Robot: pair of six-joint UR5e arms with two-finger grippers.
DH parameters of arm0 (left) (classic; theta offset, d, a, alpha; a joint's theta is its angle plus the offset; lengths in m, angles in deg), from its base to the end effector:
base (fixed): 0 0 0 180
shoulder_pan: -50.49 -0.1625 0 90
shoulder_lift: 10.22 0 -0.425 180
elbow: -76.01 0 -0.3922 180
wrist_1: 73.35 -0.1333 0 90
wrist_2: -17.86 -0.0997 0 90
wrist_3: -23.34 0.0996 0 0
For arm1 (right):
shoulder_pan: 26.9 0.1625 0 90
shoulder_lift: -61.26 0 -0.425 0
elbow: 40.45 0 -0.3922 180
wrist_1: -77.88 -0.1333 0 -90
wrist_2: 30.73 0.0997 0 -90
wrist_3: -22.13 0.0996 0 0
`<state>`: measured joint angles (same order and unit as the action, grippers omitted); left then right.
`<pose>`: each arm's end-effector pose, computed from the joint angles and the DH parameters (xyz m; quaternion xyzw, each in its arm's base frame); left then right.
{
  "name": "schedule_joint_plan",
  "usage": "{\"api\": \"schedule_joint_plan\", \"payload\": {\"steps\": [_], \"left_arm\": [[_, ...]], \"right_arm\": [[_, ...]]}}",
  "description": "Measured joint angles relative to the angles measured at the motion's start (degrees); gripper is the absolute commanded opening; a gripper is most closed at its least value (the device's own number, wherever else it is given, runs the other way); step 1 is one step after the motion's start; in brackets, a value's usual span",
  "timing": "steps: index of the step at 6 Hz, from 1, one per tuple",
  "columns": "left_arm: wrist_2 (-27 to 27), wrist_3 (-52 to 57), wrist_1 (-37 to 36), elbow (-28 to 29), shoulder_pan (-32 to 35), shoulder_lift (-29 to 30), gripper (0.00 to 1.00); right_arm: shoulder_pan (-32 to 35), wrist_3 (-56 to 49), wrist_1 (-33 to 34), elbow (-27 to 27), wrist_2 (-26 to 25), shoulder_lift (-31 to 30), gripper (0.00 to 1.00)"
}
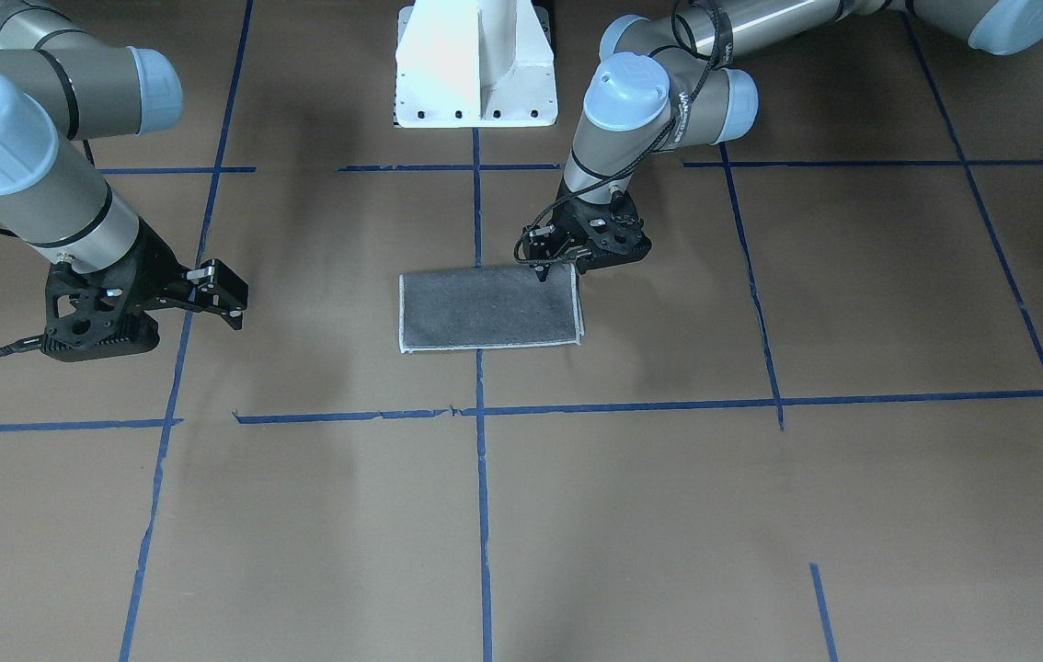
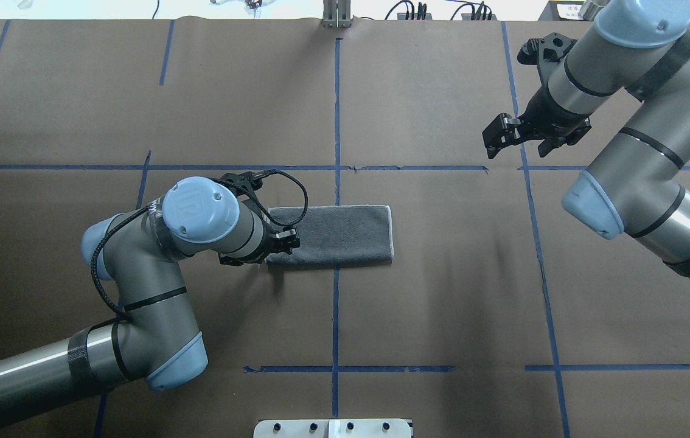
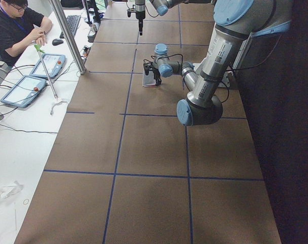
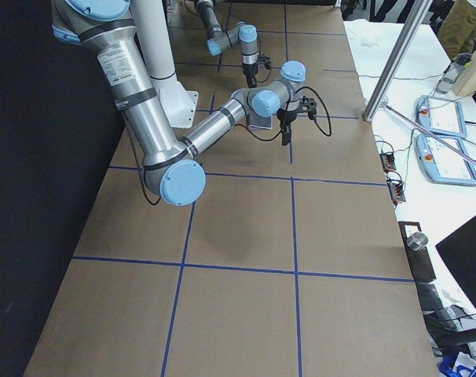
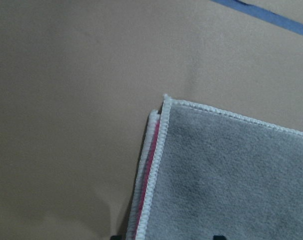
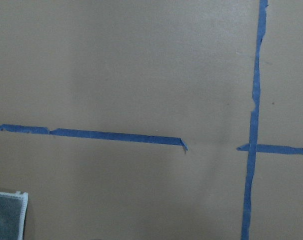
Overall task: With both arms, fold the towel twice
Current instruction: 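Grasp the folded strip's end with the left gripper while the right arm withdraws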
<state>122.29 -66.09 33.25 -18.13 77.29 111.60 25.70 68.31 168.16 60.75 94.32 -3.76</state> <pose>0.5569 -0.4029 0.2728 -0.0055 0.4534 -0.1477 0.8790 -0.3189 -0.5424 0.3238 0.0282 -0.4094 -0.0231 0.9116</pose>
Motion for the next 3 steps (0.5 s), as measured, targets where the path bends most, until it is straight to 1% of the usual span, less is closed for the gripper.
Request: {"api": "schedule_joint_plan", "payload": {"steps": [1, 3], "left_arm": [[-0.01, 0.02, 0.01, 0.33, -0.05, 0.0, 0.56], [0.05, 0.04, 0.02, 0.45, -0.08, 0.0, 0.1]], "right_arm": [[0.03, -0.1, 0.1, 0.1, -0.01, -0.06, 1.0], [-0.01, -0.1, 0.24, 0.14, -0.06, -0.04, 1.0]]}}
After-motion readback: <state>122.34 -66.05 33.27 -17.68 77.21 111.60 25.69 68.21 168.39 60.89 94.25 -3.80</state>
